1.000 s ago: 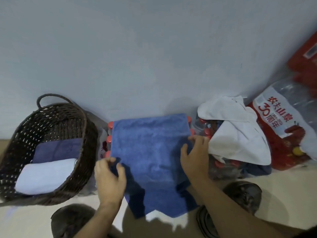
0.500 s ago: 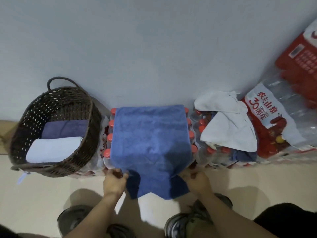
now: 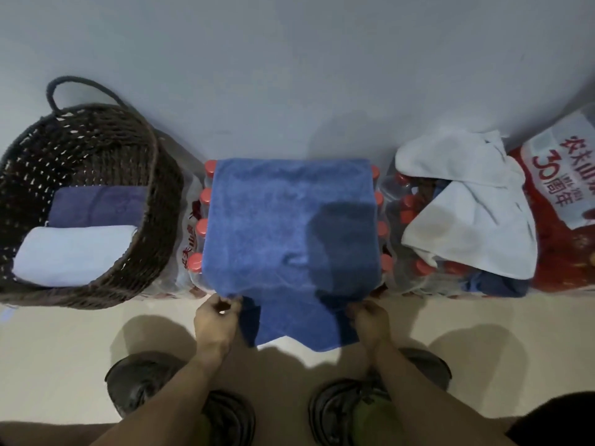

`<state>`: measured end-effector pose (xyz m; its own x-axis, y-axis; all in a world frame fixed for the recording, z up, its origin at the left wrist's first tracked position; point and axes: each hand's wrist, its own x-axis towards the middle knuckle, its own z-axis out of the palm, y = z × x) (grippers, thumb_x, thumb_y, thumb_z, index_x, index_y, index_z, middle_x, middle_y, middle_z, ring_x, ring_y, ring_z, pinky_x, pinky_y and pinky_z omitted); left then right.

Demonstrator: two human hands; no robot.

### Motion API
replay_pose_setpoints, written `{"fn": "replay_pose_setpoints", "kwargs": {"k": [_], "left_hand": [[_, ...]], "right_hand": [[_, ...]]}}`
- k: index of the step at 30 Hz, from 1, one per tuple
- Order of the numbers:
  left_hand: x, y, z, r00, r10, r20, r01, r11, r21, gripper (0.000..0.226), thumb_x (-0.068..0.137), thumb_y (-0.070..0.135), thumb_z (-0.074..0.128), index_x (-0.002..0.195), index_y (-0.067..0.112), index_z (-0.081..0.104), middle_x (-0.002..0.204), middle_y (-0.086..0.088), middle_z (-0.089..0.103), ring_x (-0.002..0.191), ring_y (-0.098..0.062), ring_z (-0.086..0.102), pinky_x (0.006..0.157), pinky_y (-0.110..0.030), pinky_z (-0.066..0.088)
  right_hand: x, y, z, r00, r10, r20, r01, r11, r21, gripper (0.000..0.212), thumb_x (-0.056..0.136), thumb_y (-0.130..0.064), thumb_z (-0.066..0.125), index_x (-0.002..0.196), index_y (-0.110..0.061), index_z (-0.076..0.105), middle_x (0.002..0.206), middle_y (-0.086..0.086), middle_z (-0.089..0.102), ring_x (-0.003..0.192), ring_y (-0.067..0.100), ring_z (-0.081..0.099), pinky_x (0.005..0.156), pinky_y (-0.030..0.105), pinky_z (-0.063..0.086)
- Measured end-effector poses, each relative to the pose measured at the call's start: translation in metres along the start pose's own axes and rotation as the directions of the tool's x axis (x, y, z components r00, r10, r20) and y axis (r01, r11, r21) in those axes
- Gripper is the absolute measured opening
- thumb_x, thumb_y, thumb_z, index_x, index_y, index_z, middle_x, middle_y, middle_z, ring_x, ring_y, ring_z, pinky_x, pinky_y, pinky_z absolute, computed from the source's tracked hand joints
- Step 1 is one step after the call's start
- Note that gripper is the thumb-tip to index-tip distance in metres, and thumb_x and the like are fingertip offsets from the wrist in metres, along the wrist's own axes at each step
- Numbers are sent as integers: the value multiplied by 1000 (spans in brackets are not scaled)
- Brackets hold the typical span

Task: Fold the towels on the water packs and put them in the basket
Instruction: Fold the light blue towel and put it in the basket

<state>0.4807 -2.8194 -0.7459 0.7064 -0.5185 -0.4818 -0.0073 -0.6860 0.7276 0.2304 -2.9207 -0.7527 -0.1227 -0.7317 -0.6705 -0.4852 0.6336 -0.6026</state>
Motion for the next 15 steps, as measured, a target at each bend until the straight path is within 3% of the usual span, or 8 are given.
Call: {"fn": "replay_pose_setpoints", "kwargs": {"k": [2, 5, 9, 10, 12, 14, 15], "left_hand": [[-2, 4, -1, 1000, 4, -23, -5, 1000, -24, 22, 87, 24, 69, 69, 17, 58, 67, 1, 63, 65, -19, 57, 60, -30, 41], [-4, 9, -8, 998, -59, -18, 58, 997, -50, 34, 84, 25, 70, 62, 9, 50, 54, -2, 53, 56, -21, 47, 52, -32, 40], [-6, 15, -26, 975, -192, 113, 198, 979, -47, 31, 82, 19, 75, 65, 1, 57, 62, -11, 63, 63, -28, 56, 62, -37, 50], [-6, 14, -33, 974, -192, 117, 190, 981, 26, 31, 80, 21, 77, 64, 0, 61, 63, -10, 65, 62, -26, 59, 59, -33, 49], [-4, 15, -46, 969, -199, 144, 175, 971, 166, 28, 77, 25, 80, 65, 2, 68, 64, -11, 68, 64, -27, 62, 55, -30, 47], [-3, 21, -59, 942, -267, 204, 209, 940, 269, 29, 73, 23, 83, 71, -3, 71, 74, -20, 70, 66, -33, 65, 60, -36, 53], [-5, 25, -66, 928, -297, 223, 218, 922, 320, 33, 69, 23, 85, 75, -5, 70, 75, -21, 70, 61, -31, 64, 57, -36, 52]], "right_hand": [[-2, -3, -1, 999, 26, -44, -23, 997, 69, 19, 89, -5, 57, 70, 0, 57, 68, 15, 59, 68, 25, 50, 63, 33, 41], [-8, -8, -6, 995, 67, -69, -64, 997, 40, 30, 92, -11, 55, 63, -6, 50, 61, 5, 53, 63, 21, 46, 53, 28, 36], [-21, -11, -18, 983, 184, -10, -183, 982, 50, 31, 97, -12, 52, 67, -7, 53, 70, 8, 54, 68, 23, 49, 69, 34, 45], [-25, -11, -19, 979, 205, 10, -205, 976, 78, 29, 99, -14, 50, 71, -7, 54, 75, 9, 56, 75, 26, 53, 76, 39, 49], [-30, -9, -25, 979, 189, 69, -184, 980, -78, 26, 103, -22, 43, 94, -6, 61, 100, 13, 62, 101, 33, 58, 98, 41, 47], [-38, -3, -31, 989, 145, 30, -136, 968, -210, 37, 104, -29, 40, 122, -3, 59, 129, 13, 60, 121, 31, 55, 99, 31, 42], [-42, -2, -33, 987, 153, 49, -134, 954, -267, 41, 104, -31, 41, 126, -2, 58, 134, 13, 59, 123, 29, 54, 97, 29, 40]]}}
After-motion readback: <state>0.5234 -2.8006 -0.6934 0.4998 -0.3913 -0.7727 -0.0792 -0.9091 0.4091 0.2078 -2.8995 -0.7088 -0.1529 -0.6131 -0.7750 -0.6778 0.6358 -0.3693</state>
